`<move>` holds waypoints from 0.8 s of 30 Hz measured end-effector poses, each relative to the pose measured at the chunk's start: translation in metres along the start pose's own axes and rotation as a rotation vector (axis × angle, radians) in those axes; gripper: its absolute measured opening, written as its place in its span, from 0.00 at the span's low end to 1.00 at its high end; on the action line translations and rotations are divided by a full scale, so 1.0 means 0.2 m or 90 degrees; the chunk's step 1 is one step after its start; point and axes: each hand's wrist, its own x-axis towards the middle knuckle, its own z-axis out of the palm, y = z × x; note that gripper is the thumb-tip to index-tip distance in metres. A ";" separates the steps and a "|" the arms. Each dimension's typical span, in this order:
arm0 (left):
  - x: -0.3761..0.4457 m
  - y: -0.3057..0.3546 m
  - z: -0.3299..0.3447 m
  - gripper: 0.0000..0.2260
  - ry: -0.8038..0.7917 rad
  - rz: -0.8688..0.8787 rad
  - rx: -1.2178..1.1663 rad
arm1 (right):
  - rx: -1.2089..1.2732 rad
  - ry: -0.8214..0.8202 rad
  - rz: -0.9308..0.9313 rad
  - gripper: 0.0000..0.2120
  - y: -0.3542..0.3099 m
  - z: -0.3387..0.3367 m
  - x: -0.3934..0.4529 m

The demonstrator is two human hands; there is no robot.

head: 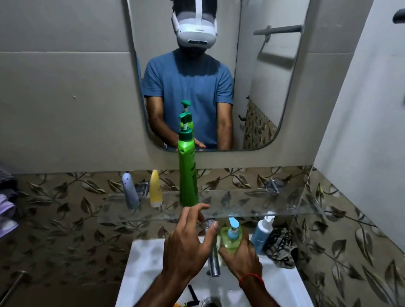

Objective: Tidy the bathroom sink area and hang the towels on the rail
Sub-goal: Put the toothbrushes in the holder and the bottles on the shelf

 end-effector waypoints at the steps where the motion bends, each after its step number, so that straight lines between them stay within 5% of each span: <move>1: -0.01 0.00 0.01 0.13 -0.015 0.013 -0.011 | 0.002 0.018 0.004 0.42 0.02 -0.01 -0.04; 5: -0.01 -0.05 -0.01 0.07 -0.019 0.046 -0.028 | -0.005 0.174 -0.016 0.41 0.14 -0.08 -0.24; 9: -0.01 -0.07 -0.01 0.07 0.009 0.014 -0.067 | 0.061 0.393 -0.168 0.38 0.11 -0.27 -0.33; 12: -0.05 -0.03 0.01 0.09 0.013 -0.011 -0.091 | 0.107 0.465 -0.266 0.36 -0.08 -0.43 -0.31; 20: -0.10 0.03 -0.03 0.09 0.034 0.018 -0.024 | 0.137 0.382 -0.300 0.35 -0.52 -0.53 -0.03; 24: -0.07 -0.03 -0.11 0.02 0.057 0.017 -0.003 | 0.093 0.358 -0.304 0.36 -0.58 -0.50 0.06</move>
